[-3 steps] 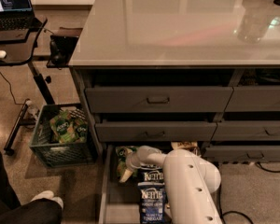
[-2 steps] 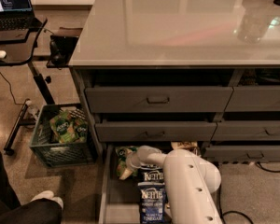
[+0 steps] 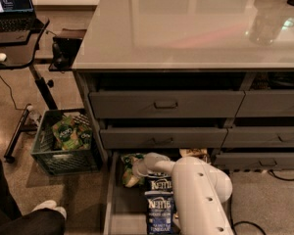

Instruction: Pick green rice chip bag from bottom drawer and place on counter

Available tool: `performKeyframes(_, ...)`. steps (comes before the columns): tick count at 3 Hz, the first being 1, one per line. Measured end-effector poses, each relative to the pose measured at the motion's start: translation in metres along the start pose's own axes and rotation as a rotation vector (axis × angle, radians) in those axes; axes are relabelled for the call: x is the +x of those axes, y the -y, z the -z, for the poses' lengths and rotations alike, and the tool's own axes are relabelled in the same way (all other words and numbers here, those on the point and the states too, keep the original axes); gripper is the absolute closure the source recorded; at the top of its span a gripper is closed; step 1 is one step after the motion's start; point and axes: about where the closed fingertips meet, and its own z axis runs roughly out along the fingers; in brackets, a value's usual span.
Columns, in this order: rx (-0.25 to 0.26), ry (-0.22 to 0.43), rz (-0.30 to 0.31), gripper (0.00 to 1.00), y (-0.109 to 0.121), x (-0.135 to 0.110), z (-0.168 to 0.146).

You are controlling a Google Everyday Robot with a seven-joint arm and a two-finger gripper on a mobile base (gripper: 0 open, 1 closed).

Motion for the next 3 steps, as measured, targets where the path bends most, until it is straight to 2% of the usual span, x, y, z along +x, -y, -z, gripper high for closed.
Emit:
performKeyframes(1,0.0,0.0,0.0,0.89,0.0,0.0,0.0)
performKeyframes(2,0.0,0.0,0.0,1.0,0.0,0.0,0.0)
performKeyframes(3,0.001,0.001,0.0,1.0,0.0009,-0.0026,0.0034)
